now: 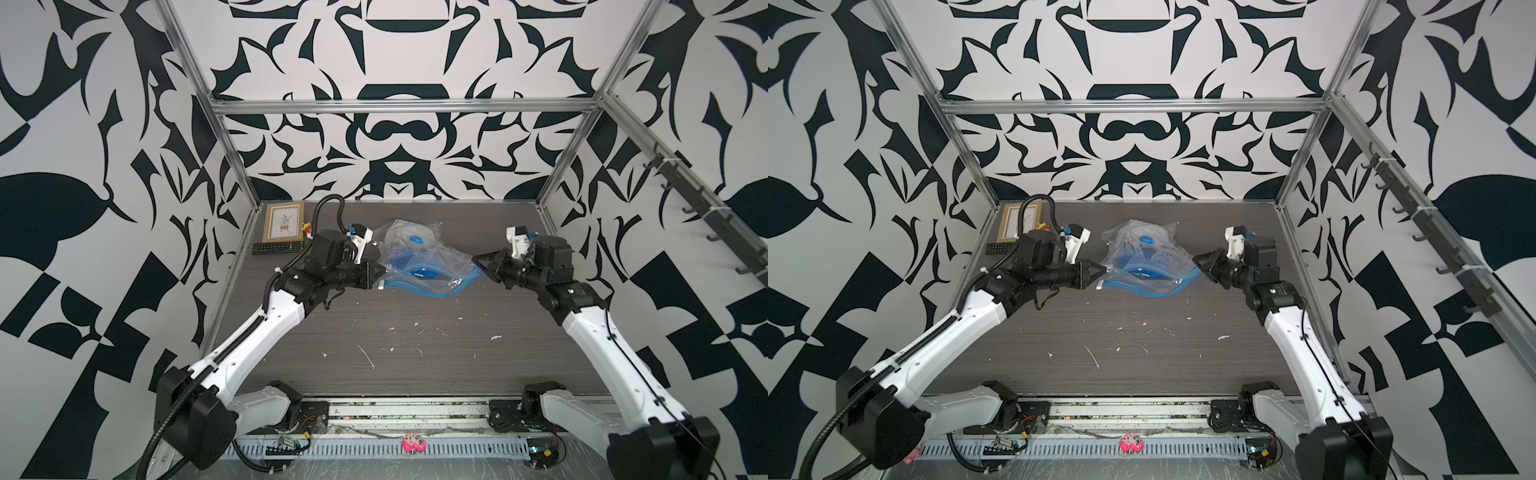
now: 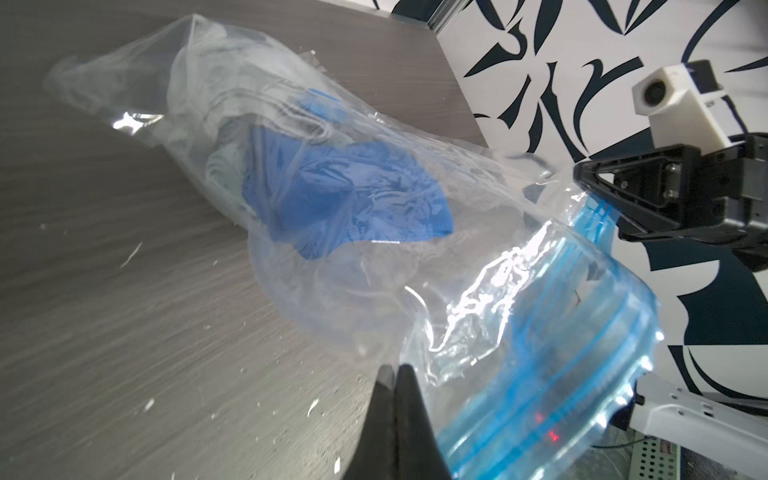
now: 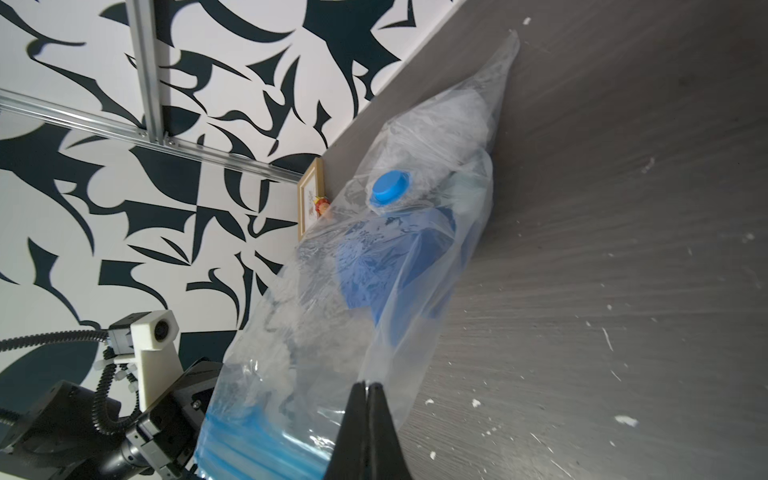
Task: Place the folded towel into the vacuum bag
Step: Adjust the vacuum bag at the center of the board.
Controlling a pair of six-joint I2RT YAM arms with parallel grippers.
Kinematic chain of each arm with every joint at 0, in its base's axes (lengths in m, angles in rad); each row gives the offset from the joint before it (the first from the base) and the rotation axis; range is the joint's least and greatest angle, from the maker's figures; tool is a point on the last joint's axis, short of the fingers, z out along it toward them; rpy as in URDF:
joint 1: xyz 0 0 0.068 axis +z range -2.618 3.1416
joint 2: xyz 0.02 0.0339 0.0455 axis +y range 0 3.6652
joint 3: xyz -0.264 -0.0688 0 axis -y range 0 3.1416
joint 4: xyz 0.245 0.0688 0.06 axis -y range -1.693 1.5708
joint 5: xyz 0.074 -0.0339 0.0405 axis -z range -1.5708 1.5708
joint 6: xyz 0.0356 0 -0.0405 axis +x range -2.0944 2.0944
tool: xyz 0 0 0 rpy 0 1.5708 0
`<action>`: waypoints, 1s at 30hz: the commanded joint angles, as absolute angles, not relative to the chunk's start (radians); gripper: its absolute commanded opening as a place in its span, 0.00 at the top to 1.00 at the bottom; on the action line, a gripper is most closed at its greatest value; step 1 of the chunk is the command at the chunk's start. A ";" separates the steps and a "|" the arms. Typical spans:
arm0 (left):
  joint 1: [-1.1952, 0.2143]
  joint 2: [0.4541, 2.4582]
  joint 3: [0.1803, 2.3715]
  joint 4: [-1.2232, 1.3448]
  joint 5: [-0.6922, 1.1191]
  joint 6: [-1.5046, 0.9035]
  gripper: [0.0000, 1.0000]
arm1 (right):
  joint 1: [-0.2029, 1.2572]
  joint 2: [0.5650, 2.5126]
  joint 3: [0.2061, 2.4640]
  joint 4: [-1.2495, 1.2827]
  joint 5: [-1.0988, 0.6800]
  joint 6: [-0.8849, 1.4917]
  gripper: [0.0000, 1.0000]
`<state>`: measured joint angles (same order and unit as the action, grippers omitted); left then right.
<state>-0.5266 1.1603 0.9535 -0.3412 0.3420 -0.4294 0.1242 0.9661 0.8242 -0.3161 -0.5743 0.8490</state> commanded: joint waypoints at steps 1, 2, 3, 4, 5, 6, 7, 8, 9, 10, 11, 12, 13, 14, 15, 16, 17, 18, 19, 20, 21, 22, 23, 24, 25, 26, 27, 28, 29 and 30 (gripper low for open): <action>-0.522 1.135 0.871 -0.379 0.276 -0.457 1.00 | 0.124 0.912 0.727 -0.396 -0.505 0.817 1.00; -0.523 1.137 0.850 -0.382 0.270 -0.475 1.00 | 0.124 0.902 0.698 -0.405 -0.493 0.821 1.00; -0.523 1.144 0.833 -0.400 0.260 -0.501 1.00 | 0.123 0.895 0.666 -0.417 -0.477 0.830 1.00; -0.523 1.156 0.817 -0.410 0.266 -0.518 1.00 | 0.124 0.889 0.640 -0.423 -0.468 0.838 1.00; -0.524 1.168 0.806 -0.426 0.269 -0.536 0.98 | 0.124 0.887 0.617 -0.429 -0.461 0.842 0.99; -0.524 1.180 0.795 -0.446 0.269 -0.556 0.90 | 0.123 0.885 0.597 -0.440 -0.454 0.842 0.93; -0.524 1.189 0.781 -0.457 0.279 -0.569 0.78 | 0.124 0.880 0.584 -0.454 -0.445 0.842 0.86; -0.525 1.194 0.771 -0.473 0.278 -0.583 0.66 | 0.124 0.875 0.576 -0.468 -0.436 0.839 0.77; -0.524 1.201 0.760 -0.486 0.273 -0.597 0.57 | 0.124 0.865 0.574 -0.487 -0.424 0.833 0.69; -0.525 1.202 0.753 -0.501 0.268 -0.602 0.49 | 0.124 0.849 0.574 -0.507 -0.408 0.825 0.60; -0.523 1.203 0.751 -0.522 0.250 -0.607 0.42 | 0.124 0.834 0.580 -0.534 -0.388 0.813 0.52; -0.524 1.205 0.751 -0.545 0.229 -0.614 0.35 | 0.124 0.819 0.589 -0.561 -0.368 0.803 0.43; -0.524 1.205 0.752 -0.560 0.223 -0.618 0.30 | 0.124 0.803 0.603 -0.590 -0.344 0.790 0.33; -0.524 1.204 0.749 -0.564 0.222 -0.626 0.26 | 0.124 0.787 0.618 -0.623 -0.319 0.775 0.28; -0.524 1.203 0.746 -0.564 0.225 -0.635 0.23 | 0.124 0.775 0.632 -0.643 -0.296 0.765 0.26; -0.525 1.204 0.739 -0.550 0.242 -0.644 0.21 | 0.124 0.763 0.641 -0.647 -0.282 0.755 0.26; -0.525 1.210 0.734 -0.534 0.262 -0.654 0.20 | 0.124 0.757 0.647 -0.634 -0.282 0.743 0.26; -0.524 1.215 0.728 -0.518 0.279 -0.663 0.20 | 0.124 0.758 0.650 -0.610 -0.291 0.738 0.26; -0.524 1.223 0.719 -0.494 0.300 -0.673 0.20 | 0.124 0.768 0.650 -0.570 -0.316 0.735 0.27; -0.525 1.231 0.710 -0.475 0.315 -0.682 0.20 | 0.124 0.782 0.648 -0.529 -0.345 0.735 0.29; -0.523 1.240 0.699 -0.457 0.328 -0.693 0.20 | 0.123 0.807 0.648 -0.482 -0.391 0.740 0.30; -0.525 1.248 0.690 -0.438 0.345 -0.700 0.20 | 0.128 0.836 0.644 -0.440 -0.428 0.739 0.32; -0.523 1.253 0.681 -0.427 0.358 -0.705 0.20 | 0.134 0.861 0.643 -0.414 -0.443 0.737 0.33; -0.525 1.256 0.673 -0.415 0.370 -0.711 0.20 | 0.143 0.891 0.644 -0.399 -0.446 0.728 0.33; -0.524 1.258 0.660 -0.400 0.386 -0.715 0.20 | 0.152 0.918 0.642 -0.390 -0.447 0.713 0.33; -0.525 1.258 0.650 -0.387 0.401 -0.720 0.21 | 0.158 0.940 0.638 -0.384 -0.446 0.704 0.33; -0.525 1.259 0.637 -0.370 0.423 -0.728 0.21 | 0.162 0.963 0.631 -0.375 -0.448 0.697 0.32; -0.523 1.261 0.625 -0.356 0.439 -0.733 0.22 | 0.164 0.980 0.617 -0.355 -0.455 0.691 0.31; -0.525 1.265 0.616 -0.344 0.454 -0.740 0.22 | 0.165 0.995 0.600 -0.339 -0.458 0.688 0.30; -0.525 1.266 0.604 -0.324 0.476 -0.749 0.24 | 0.167 1.010 0.584 -0.320 -0.459 0.681 0.29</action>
